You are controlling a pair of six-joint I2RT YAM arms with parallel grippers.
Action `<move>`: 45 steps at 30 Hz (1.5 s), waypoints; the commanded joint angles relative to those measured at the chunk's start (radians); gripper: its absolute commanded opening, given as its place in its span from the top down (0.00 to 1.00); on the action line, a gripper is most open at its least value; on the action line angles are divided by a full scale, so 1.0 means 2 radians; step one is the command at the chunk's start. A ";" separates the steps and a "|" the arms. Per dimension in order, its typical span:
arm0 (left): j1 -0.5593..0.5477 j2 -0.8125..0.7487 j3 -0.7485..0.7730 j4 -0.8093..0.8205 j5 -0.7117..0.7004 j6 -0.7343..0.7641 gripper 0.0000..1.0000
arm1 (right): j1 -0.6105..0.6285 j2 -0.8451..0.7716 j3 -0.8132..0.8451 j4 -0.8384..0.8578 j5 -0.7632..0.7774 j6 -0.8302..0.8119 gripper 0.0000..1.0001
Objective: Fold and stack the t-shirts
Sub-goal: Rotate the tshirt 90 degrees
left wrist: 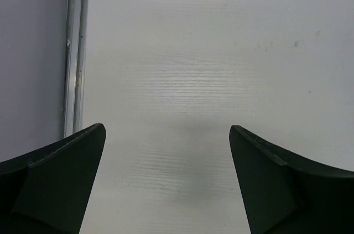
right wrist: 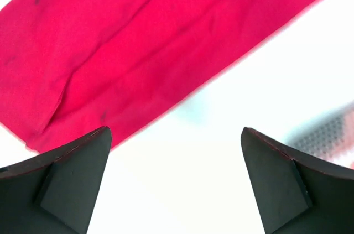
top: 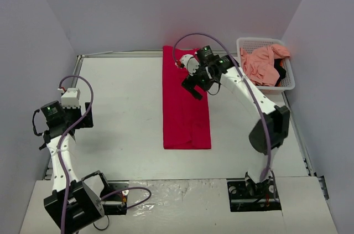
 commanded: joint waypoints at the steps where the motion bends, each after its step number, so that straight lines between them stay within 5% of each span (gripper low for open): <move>1: 0.005 -0.026 0.039 -0.014 0.052 0.024 0.06 | -0.009 -0.109 -0.103 0.038 0.045 0.012 0.00; 3: 0.004 -0.032 0.052 -0.024 0.070 0.033 0.06 | -0.029 -0.155 -0.155 0.062 0.047 0.010 0.00; 8: 0.003 -0.069 0.040 -0.033 0.144 0.063 0.06 | -0.106 -0.245 -0.293 0.067 -0.126 0.015 0.00; 17: -0.023 -0.088 -0.010 -0.053 0.260 0.092 0.06 | -0.167 -0.340 -0.363 0.092 -0.186 0.017 0.00; 25: -0.062 -0.062 -0.027 -0.043 0.245 0.081 0.06 | -0.210 -0.384 -0.445 0.197 -0.177 0.084 0.00; 45: -0.062 -0.052 -0.019 -0.049 0.214 0.071 0.06 | -0.275 -0.392 -0.452 0.206 -0.172 0.077 0.00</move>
